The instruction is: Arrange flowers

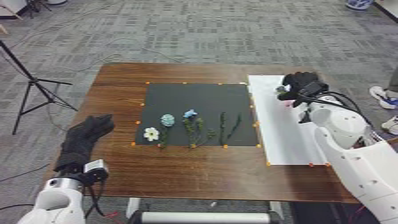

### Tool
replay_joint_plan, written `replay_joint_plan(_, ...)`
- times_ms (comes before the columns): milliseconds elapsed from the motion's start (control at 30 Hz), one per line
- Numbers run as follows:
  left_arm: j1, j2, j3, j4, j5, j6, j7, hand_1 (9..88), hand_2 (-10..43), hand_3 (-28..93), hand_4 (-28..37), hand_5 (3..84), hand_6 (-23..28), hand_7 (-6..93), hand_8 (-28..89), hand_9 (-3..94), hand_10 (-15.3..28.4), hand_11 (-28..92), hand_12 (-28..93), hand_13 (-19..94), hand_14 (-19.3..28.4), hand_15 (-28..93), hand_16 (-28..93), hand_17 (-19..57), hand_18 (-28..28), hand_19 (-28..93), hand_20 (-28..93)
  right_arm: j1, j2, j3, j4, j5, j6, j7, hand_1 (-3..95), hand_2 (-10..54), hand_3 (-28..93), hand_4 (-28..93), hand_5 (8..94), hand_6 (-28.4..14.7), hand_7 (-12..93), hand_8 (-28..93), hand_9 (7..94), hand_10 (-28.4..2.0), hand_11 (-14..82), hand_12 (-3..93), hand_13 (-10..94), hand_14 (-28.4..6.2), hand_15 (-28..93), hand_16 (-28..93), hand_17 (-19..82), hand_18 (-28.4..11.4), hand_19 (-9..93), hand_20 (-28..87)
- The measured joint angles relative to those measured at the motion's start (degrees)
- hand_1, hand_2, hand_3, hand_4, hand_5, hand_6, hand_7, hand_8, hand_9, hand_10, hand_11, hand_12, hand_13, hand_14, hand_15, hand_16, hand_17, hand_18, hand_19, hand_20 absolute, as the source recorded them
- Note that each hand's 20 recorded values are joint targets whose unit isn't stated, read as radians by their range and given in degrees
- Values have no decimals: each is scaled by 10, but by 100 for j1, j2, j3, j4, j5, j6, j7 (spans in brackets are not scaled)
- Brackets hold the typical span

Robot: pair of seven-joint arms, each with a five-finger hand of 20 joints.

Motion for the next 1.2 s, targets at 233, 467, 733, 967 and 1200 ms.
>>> replay_joint_plan(233,22,-3,-4,-12,1,-1,10,240,130,674,-283,514,21,175,-73,496,139,225,133,378,174,213,-11,41,89,66,129,-255,37,110,-66,38,-47,1,348,-95,695,-207,530,3,226,-117,597,-128,122,160,652,-128,528,301,322,-238,792,557)
replay_joint_plan(467,55,-14,-10,-35,1,-4,19,239,130,674,-283,514,21,176,-73,495,139,224,133,378,174,213,-11,41,89,66,129,-385,88,113,-103,58,-121,5,396,-95,708,-207,596,11,269,-114,653,-120,147,163,678,-120,568,312,331,-232,791,552)
replay_joint_plan(733,99,-59,-18,-61,0,-19,20,239,130,674,-282,512,21,175,-72,495,139,224,133,378,174,213,-10,41,90,66,129,-431,67,98,-91,52,-142,46,483,-95,677,-232,594,9,285,13,668,-115,157,163,692,-112,588,308,344,-224,796,544)
replay_joint_plan(967,115,-82,-19,-72,0,-20,18,239,130,673,-283,511,21,173,-72,495,138,224,133,377,174,214,-10,41,90,65,129,-456,5,74,-45,33,-144,75,558,-95,630,-229,659,10,269,13,750,-103,121,212,722,-102,582,315,362,-223,801,541)
replay_joint_plan(1200,117,-90,-19,-73,-1,-19,18,238,130,674,-283,512,24,172,-70,495,139,224,132,378,174,214,-11,41,90,66,129,-404,-19,-6,-1,30,-113,62,587,-89,626,-230,753,25,249,19,857,-89,63,283,755,-93,577,332,378,-227,808,550)
